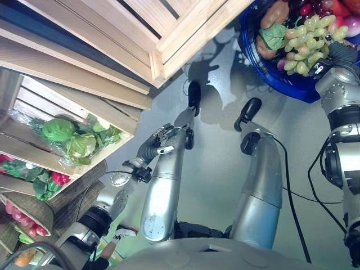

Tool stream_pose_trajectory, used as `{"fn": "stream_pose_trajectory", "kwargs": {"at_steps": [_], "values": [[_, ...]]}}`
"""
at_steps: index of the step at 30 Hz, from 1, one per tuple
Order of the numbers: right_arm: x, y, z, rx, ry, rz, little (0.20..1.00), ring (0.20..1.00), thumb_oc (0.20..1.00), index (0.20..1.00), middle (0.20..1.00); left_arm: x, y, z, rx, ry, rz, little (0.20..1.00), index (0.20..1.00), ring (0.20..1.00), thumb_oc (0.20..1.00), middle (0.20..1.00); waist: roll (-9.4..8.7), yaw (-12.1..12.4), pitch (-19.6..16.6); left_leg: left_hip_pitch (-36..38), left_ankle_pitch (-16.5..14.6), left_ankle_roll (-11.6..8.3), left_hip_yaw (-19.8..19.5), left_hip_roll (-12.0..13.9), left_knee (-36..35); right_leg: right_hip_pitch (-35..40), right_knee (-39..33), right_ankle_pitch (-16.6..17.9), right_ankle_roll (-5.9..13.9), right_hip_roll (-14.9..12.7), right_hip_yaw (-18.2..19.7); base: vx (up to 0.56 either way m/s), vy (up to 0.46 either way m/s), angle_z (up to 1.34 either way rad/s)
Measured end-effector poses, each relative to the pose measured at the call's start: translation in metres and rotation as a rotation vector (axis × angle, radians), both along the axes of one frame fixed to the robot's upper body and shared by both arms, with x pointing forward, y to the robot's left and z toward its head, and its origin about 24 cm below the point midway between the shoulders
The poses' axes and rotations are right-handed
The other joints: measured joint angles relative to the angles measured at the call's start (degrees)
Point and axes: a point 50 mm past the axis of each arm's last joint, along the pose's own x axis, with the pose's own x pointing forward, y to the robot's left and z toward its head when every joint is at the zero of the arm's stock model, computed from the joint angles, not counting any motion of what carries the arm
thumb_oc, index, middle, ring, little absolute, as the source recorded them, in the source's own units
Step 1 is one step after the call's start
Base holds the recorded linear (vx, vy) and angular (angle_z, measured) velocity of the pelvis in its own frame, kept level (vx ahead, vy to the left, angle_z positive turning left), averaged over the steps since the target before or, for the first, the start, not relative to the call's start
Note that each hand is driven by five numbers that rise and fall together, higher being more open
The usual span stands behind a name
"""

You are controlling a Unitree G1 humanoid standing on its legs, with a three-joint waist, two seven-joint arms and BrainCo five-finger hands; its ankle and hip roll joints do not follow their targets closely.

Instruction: Pick up fruits and vegetables into the basket

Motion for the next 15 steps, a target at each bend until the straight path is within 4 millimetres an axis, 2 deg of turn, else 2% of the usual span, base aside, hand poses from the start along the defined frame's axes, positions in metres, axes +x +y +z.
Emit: {"fn": "stream_pose_trajectory", "kwargs": {"at_steps": [3,7,11,15], "values": [[-0.002,-0.002,0.004,-0.039,-0.03,-0.045,1.0,1.0,1.0,1.0,1.0,0.0,0.0,0.0,0.008,-0.002,-0.002,1.0,1.0,1.0,1.0,1.0,0.0,-0.02,0.0,0.26,-0.01,0.02,0.11,-0.1,0.14,0.26,0.07,0.04,0.01,-0.11,0.09,-0.02,0.085,0.0],[-0.008,-0.004,-0.008,-0.072,-0.032,-0.134,1.0,1.0,1.0,1.0,1.0,-0.003,0.0,-0.009,0.049,0.027,-0.006,1.0,1.0,1.0,1.0,1.0,0.0,-0.13,0.0,4.35,-0.21,0.18,0.09,-0.11,-0.2,4.58,-0.82,0.12,0.16,0.21,-0.04,-0.03,0.082,-0.01],[-0.018,-0.011,-0.026,-0.122,0.001,-0.227,1.0,1.0,1.0,1.0,1.0,-0.007,0.0,-0.019,0.078,0.074,-0.024,1.0,1.0,1.0,1.0,1.0,-0.01,-0.95,0.0,9.58,-0.27,0.36,-0.02,-0.03,-1.4,10.18,-2.5,0.42,0.59,0.63,-0.39,-0.02,0.083,-0.01],[-0.033,-0.019,-0.057,-0.137,0.063,-0.275,1.0,1.0,1.0,1.0,1.0,-0.012,0.001,-0.028,0.094,0.137,-0.055,1.0,1.0,1.0,1.0,1.0,-0.09,-2.39,0.06,14.95,-0.36,0.62,-0.17,-0.03,-2.91,15.95,-4.44,0.59,0.91,0.8,-0.99,0.0,0.07,0.01]]}}
